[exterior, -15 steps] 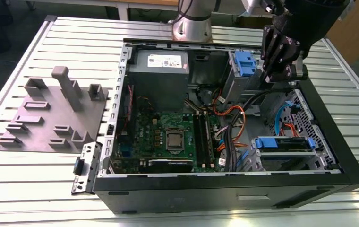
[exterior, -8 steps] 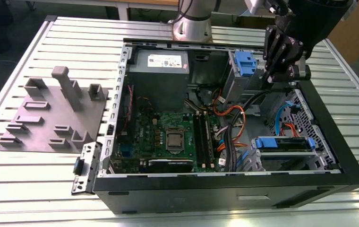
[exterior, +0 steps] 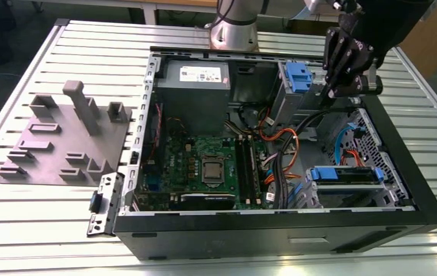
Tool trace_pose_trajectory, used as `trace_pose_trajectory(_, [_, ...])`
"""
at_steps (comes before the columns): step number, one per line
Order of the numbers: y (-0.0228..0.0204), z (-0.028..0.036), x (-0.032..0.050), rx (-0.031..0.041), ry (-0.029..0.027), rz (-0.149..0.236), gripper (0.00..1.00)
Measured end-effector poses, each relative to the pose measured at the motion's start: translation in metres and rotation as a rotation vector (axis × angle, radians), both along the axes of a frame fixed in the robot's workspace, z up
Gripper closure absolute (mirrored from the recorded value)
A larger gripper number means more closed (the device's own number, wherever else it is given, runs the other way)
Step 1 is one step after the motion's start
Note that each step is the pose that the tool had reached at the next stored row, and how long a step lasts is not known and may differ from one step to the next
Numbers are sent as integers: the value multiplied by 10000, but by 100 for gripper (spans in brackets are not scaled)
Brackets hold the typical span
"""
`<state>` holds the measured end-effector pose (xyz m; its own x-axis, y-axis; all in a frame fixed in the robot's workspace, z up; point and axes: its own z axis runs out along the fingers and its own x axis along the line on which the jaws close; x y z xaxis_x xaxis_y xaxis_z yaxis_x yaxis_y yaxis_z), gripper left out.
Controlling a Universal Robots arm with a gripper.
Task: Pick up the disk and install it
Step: 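Insert the second disk wire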
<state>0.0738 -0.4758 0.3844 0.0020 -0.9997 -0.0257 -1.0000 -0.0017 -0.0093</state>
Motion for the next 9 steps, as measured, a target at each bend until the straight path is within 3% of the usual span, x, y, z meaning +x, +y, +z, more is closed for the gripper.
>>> trace_pose_trajectory(4, [-7,30,2,-60,29,-5,89])
trace_pose_trajectory(9, [-76,31,3,-153,29,-14,89])
